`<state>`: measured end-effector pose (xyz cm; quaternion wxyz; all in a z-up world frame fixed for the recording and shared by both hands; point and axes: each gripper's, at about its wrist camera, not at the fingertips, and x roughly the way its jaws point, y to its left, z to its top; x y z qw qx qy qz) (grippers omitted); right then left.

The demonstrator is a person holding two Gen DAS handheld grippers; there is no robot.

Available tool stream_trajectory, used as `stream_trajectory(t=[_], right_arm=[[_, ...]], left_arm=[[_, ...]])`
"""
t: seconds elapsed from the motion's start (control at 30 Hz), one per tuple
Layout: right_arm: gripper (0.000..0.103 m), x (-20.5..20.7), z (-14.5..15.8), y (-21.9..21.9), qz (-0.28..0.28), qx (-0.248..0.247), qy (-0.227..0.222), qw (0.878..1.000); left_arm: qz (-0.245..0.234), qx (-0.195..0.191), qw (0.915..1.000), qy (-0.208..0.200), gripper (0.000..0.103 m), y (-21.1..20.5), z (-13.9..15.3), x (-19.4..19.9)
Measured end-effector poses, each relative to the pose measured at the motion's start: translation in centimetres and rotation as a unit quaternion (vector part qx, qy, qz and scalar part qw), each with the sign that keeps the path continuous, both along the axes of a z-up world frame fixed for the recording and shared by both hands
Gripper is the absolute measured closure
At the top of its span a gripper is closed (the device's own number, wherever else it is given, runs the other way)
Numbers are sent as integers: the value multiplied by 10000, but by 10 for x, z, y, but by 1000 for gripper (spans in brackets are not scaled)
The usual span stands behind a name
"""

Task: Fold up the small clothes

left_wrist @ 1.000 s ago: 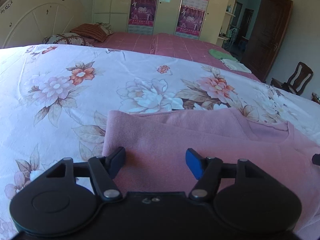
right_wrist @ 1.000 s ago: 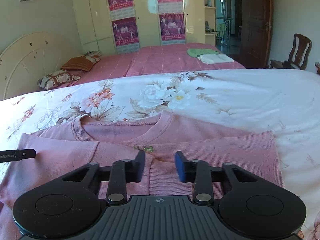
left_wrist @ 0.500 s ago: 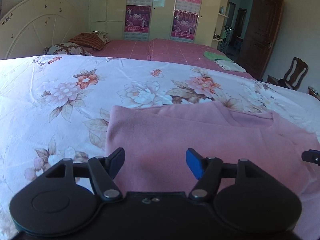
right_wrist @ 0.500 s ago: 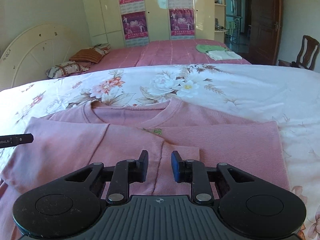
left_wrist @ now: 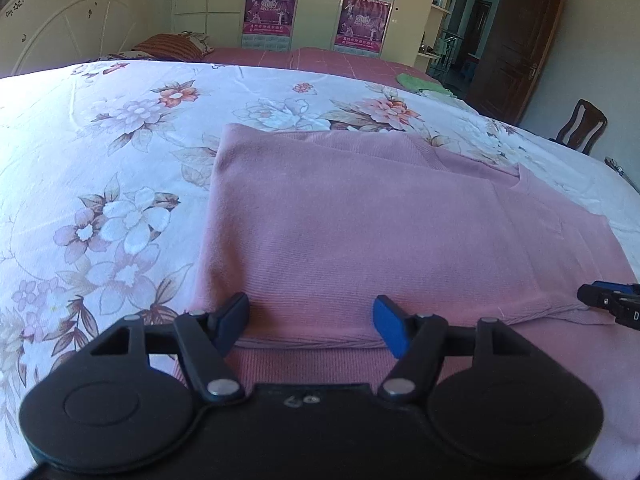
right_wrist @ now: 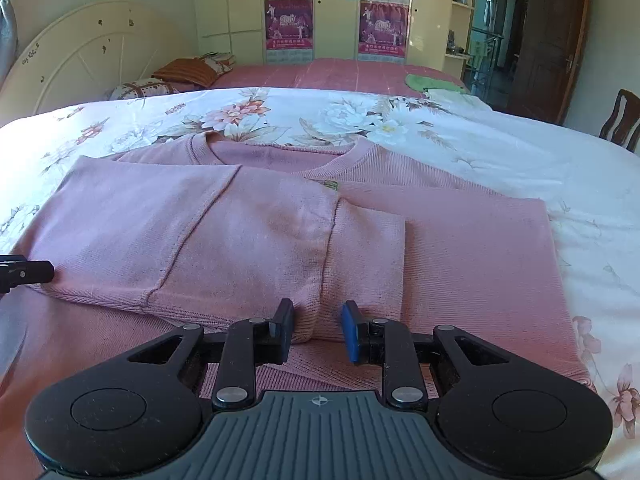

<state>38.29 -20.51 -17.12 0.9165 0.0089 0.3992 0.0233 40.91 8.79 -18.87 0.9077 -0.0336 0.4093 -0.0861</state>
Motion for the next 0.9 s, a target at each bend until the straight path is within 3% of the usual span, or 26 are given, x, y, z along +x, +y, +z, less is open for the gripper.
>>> stream_trajectory(t=[0.17, 0.27, 0.5, 0.63, 0.77, 0.9], right_arm=[[78, -5, 17, 5, -2, 172, -128, 9998], [78, -9, 23, 11, 56, 269, -193, 9994], [78, -12, 1, 18, 225, -1, 135, 9997], [53, -21, -2, 6, 233, -203, 87, 9995], [53, -36, 4, -13, 173, -25, 91, 9998], [53, -58, 16, -8, 400, 299, -66, 9987]], left_arm=[[185, 21, 9997, 125, 35, -9, 10, -2], [217, 13, 9997, 115, 28, -16, 15, -8], [109, 314, 9991, 263, 23, -34, 1, -17], [142, 464, 9986, 198, 19, -29, -2, -22], [420, 305, 9982, 291, 26, -18, 5, -30], [249, 166, 9994, 185, 27, -33, 18, -49]])
